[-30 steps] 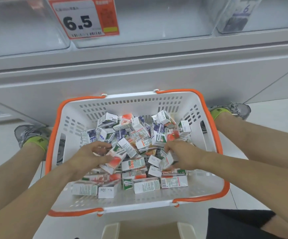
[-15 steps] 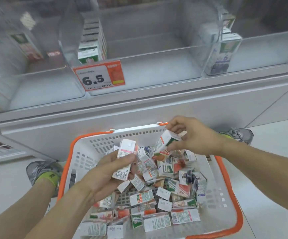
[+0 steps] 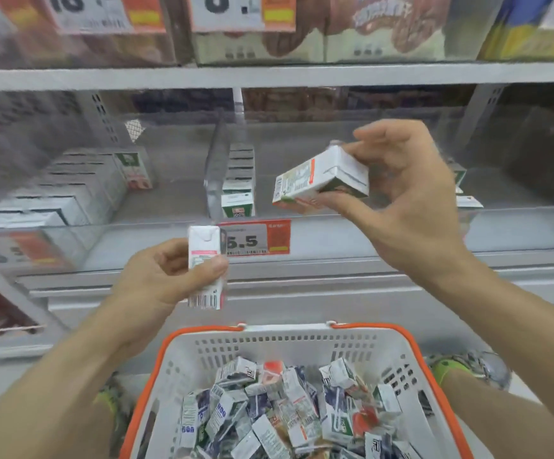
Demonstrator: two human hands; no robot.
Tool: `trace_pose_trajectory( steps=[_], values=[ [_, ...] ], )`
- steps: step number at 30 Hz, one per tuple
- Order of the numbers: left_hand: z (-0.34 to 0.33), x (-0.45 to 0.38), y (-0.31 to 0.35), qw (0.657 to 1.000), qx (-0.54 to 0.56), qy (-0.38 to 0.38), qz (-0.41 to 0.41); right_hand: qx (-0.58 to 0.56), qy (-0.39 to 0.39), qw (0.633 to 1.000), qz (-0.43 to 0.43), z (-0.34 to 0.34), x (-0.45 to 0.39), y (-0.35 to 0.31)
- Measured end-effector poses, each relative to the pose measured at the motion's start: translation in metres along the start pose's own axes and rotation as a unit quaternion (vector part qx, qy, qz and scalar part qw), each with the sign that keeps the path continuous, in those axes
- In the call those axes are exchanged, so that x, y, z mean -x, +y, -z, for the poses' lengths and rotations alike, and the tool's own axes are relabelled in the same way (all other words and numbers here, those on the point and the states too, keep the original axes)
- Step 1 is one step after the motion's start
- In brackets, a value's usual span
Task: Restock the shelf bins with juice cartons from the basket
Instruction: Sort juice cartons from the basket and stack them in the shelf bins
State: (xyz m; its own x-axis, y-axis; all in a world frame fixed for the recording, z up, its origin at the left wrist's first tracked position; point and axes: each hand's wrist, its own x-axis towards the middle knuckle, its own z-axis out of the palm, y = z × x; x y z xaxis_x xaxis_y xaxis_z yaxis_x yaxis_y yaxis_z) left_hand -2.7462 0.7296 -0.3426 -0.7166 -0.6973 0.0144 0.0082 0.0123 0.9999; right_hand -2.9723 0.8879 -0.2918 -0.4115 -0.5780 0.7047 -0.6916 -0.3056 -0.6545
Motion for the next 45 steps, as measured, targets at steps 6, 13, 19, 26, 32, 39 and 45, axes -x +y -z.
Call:
trace_pose_trajectory(
  steps=[6, 13, 19, 26, 32, 39, 45],
  values=[
    [0.01, -0.012, 0.011, 0.986, 0.134, 0.097, -0.022, 0.071, -0.064, 0.995, -0.002, -0.056, -0.039, 0.013],
    [0.005, -0.008, 0.02, 0.957, 0.286, 0.051, 0.012, 0.103, -0.154, 0.98, -0.076, -0.096, -0.055, 0.035],
    [0.008, -0.005, 0.016, 0.961, 0.272, 0.036, 0.031, 0.193, -0.232, 0.945, -0.128, -0.113, -0.054, 0.03],
    [0.007, -0.005, 0.016, 0.946, 0.317, 0.044, 0.055, 0.251, -0.301, 0.917, -0.073, -0.107, -0.041, 0.027],
    [0.011, -0.001, 0.015, 0.945, 0.323, -0.017, 0.054, 0.164, -0.214, 0.96, -0.071, -0.1, -0.032, 0.0],
    [0.051, 0.017, 0.027, 0.987, 0.115, -0.111, 0.025, -0.175, -0.379, 0.895, -0.159, -0.121, -0.034, -0.045],
    [0.092, 0.024, 0.022, 0.991, 0.071, 0.1, -0.045, -0.198, -0.387, 0.895, -0.099, -0.167, -0.056, -0.057]
  ],
)
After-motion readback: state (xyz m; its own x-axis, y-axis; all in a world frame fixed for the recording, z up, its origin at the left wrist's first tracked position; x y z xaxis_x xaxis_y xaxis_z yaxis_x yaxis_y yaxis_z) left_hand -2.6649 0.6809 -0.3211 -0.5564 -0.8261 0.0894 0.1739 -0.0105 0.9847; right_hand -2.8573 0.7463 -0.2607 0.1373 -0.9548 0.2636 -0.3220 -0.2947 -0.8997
